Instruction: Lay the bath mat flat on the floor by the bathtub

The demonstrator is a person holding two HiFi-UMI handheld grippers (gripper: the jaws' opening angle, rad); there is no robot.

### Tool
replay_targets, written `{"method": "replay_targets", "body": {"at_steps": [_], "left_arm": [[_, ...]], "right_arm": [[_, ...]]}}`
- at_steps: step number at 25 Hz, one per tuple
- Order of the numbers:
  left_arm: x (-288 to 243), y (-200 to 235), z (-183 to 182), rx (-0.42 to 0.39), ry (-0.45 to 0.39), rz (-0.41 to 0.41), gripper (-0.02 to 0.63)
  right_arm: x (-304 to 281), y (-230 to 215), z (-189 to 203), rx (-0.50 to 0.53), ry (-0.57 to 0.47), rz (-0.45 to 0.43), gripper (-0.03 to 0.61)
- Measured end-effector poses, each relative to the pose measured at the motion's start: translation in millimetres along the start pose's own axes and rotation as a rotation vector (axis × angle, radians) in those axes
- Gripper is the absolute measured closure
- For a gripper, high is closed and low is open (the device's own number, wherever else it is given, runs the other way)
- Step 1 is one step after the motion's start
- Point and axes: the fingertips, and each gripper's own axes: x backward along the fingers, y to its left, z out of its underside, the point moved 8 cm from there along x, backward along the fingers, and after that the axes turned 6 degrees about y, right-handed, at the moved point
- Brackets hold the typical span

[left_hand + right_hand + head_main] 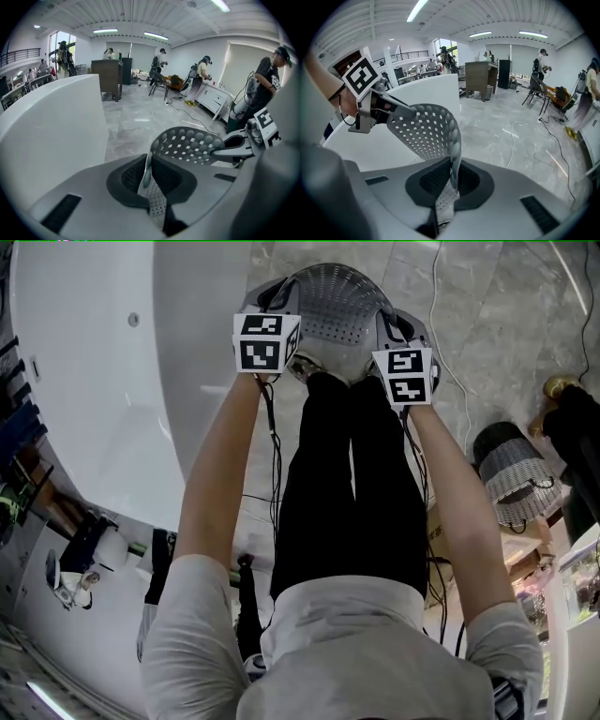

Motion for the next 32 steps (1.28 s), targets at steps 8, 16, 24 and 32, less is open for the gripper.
{"method": "replay_targets", "body": {"at_steps": [8, 16, 24, 32], "left_arm": [[2, 6, 28, 0.021, 0.035, 0.040, 0.583], [11, 9, 53, -0.056, 0.075, 0.024, 0.583], [18, 21, 79, 0.052, 0.063, 0.066, 0.583], [22, 33, 76, 0.042, 0.085, 0.118, 0.583]], "right_arm": [[-10, 17, 3, 0.003, 0.039, 0.032, 0.557], [-14, 30, 3, 0.043, 0.100, 0.052, 0.557], [-15, 53, 13, 0.073, 0.181, 0.053, 0.558], [-15, 54, 7, 0.085, 0.240, 0.077, 0.557]]}}
